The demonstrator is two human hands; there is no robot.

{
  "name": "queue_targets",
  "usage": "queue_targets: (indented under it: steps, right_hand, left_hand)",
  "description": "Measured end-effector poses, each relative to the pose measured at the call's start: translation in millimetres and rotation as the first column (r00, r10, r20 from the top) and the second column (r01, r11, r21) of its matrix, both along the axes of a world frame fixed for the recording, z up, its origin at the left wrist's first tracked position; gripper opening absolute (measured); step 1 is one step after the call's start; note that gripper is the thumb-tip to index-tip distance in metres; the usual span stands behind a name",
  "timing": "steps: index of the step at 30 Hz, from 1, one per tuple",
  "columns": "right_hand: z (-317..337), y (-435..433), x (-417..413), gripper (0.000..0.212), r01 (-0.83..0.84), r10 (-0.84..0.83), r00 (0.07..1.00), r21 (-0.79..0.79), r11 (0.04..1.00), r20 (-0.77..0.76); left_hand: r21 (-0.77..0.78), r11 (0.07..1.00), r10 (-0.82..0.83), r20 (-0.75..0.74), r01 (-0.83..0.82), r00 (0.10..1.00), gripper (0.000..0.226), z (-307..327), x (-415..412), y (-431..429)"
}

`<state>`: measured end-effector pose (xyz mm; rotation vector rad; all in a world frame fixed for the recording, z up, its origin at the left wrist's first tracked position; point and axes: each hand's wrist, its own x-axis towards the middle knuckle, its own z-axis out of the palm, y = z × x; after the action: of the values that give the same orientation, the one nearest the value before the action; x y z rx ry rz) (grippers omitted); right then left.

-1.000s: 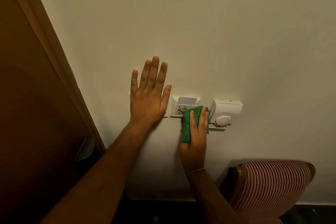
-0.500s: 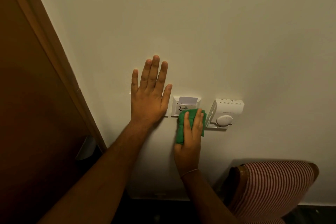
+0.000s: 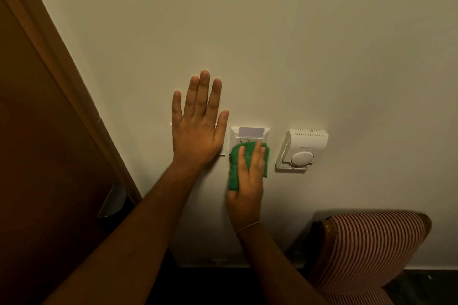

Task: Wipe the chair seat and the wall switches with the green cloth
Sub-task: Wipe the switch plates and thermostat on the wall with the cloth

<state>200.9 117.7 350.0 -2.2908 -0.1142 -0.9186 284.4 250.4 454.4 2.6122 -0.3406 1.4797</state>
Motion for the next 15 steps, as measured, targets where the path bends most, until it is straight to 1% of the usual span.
queue_targets:
  steps: [2, 4, 9, 12, 15]
  right_hand:
    - [-0.8, 7.0, 2.3, 0.114, -0.033, 0.033, 0.999, -0.072, 0.997, 0.002]
    - [-2.7, 3.7, 3.7, 0.111, -0.026, 0.027, 1.0, -0.09, 0.996, 0.009]
    - [-4.8, -22.6, 5.2, 0.088, 0.097, -0.1, 0.991, 0.042, 0.994, 0.085]
    - [0.4, -15.1, 3.7, 0.094, 0.073, -0.079, 0.994, 0.083, 0.994, 0.078]
    - [1.0, 1.6, 4.0, 0.097, 0.018, -0.021, 0.999, 0.061, 0.998, 0.042]
  left_hand:
    - [-0.001, 1.0, -0.005, -0.004, 0.005, 1.0, 0.082, 0.1, 0.1, 0.6]
    - [-0.001, 1.0, -0.004, -0.007, 0.004, 1.0, 0.082, -0.6, 0.3, 1.3]
    - [-0.008, 1.0, 0.001, -0.014, -0.001, 1.0, 0.086, 0.4, -1.2, 0.8]
    - [-0.006, 1.0, 0.008, -0.006, -0.008, 1.0, 0.087, 1.0, 0.3, -0.1]
    - [-0.003, 1.0, 0.005, 0.003, -0.005, 1.0, 0.085, 0.4, 0.7, 0.2]
